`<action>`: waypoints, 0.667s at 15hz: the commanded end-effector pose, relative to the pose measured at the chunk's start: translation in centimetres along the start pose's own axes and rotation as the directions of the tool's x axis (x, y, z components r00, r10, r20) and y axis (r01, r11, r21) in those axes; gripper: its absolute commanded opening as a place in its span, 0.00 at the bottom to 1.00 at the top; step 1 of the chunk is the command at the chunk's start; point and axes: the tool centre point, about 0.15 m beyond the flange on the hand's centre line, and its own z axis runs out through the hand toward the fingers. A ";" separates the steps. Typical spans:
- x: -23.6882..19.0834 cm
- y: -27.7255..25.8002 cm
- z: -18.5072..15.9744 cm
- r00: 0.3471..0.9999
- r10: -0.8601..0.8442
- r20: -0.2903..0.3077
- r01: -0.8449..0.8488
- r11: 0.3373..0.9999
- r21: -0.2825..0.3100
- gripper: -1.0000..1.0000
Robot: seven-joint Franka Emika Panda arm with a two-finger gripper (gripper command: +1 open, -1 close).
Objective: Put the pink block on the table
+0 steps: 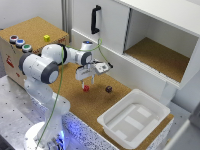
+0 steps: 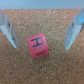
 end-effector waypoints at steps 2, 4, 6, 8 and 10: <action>-1.1 -1.5 -2.4 0.981 0.146 -0.131 -0.145 0.989 0.014 1.00; -2.1 -2.4 -3.2 0.942 0.296 -0.159 -0.291 0.955 0.056 1.00; -3.4 -2.7 -3.3 0.880 0.456 -0.133 -0.451 0.890 0.070 1.00; -4.8 -1.8 -2.9 0.796 0.598 -0.096 -0.588 0.801 0.110 1.00; -6.5 0.1 -2.3 0.690 0.724 -0.014 -0.714 0.683 0.153 1.00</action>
